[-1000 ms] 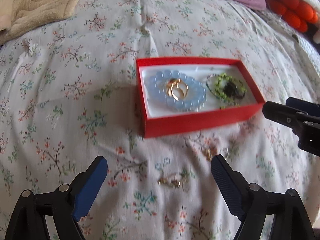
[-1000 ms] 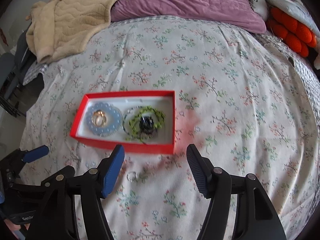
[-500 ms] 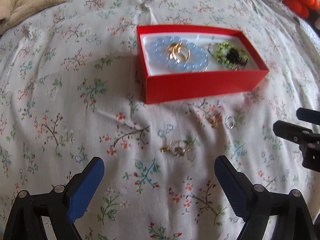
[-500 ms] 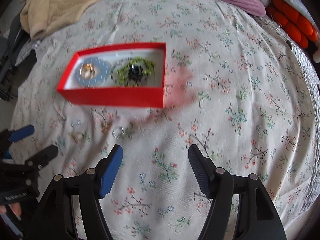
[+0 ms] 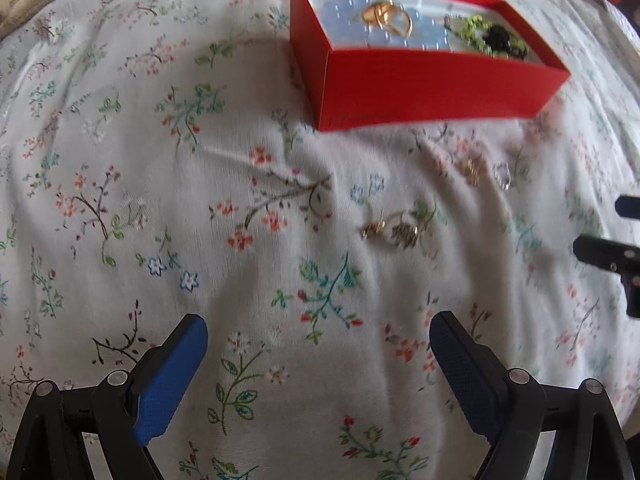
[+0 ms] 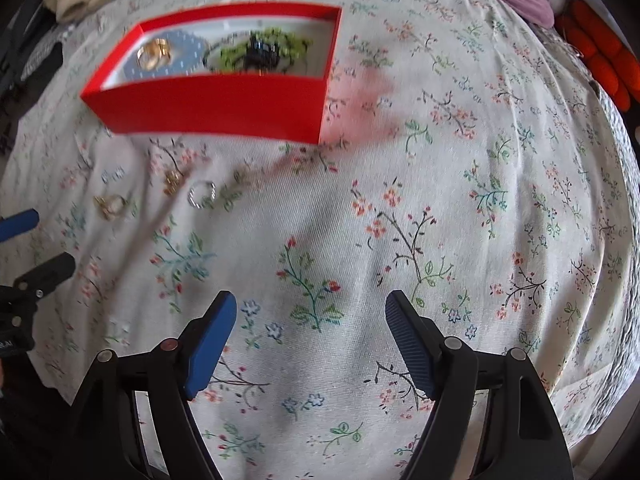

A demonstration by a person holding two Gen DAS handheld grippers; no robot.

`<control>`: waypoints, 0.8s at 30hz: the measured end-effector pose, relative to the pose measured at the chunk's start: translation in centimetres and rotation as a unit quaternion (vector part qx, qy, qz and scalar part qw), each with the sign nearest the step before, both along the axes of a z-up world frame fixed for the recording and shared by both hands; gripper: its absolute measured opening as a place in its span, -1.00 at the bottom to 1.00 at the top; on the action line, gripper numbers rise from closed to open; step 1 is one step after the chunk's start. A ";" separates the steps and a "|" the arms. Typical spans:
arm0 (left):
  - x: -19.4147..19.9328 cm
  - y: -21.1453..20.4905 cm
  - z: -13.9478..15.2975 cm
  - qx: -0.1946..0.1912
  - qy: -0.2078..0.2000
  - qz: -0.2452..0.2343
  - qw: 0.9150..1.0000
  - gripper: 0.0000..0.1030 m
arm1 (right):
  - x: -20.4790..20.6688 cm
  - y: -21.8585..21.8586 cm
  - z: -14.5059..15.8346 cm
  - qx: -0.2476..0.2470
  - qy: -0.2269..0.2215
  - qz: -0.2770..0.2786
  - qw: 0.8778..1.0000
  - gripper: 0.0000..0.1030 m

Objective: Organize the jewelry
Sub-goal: 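Grasp the dangling gold earring with the left tool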

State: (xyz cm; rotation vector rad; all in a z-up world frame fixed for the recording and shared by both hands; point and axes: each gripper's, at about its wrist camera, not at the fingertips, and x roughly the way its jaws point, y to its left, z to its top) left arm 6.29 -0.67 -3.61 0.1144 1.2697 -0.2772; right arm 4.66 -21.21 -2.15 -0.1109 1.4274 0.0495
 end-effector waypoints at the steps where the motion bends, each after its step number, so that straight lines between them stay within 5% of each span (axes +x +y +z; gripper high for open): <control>1: -0.1 0.2 -0.2 -0.002 0.000 -0.006 1.000 0.81 | -0.1 -0.1 -0.3 -0.003 0.004 0.002 1.000 0.54; 10: -1.3 0.6 -1.2 -0.011 -0.045 -0.064 0.997 0.73 | -1.0 -1.6 -1.6 -0.005 0.014 0.009 1.000 0.60; 14: -1.4 -0.5 -1.3 -0.014 -0.068 -0.087 0.994 0.43 | -0.9 -2.5 -2.2 -0.005 0.015 0.013 1.000 0.64; 20: -1.1 -1.8 -0.1 -0.061 -0.070 -0.110 0.990 -0.36 | 0.8 -3.2 -2.5 -0.008 0.015 0.018 1.000 0.65; 24: -1.2 -3.4 -0.7 -0.069 -0.061 -0.126 0.988 -0.40 | 1.1 -2.0 -2.5 -0.011 0.015 0.022 1.000 0.65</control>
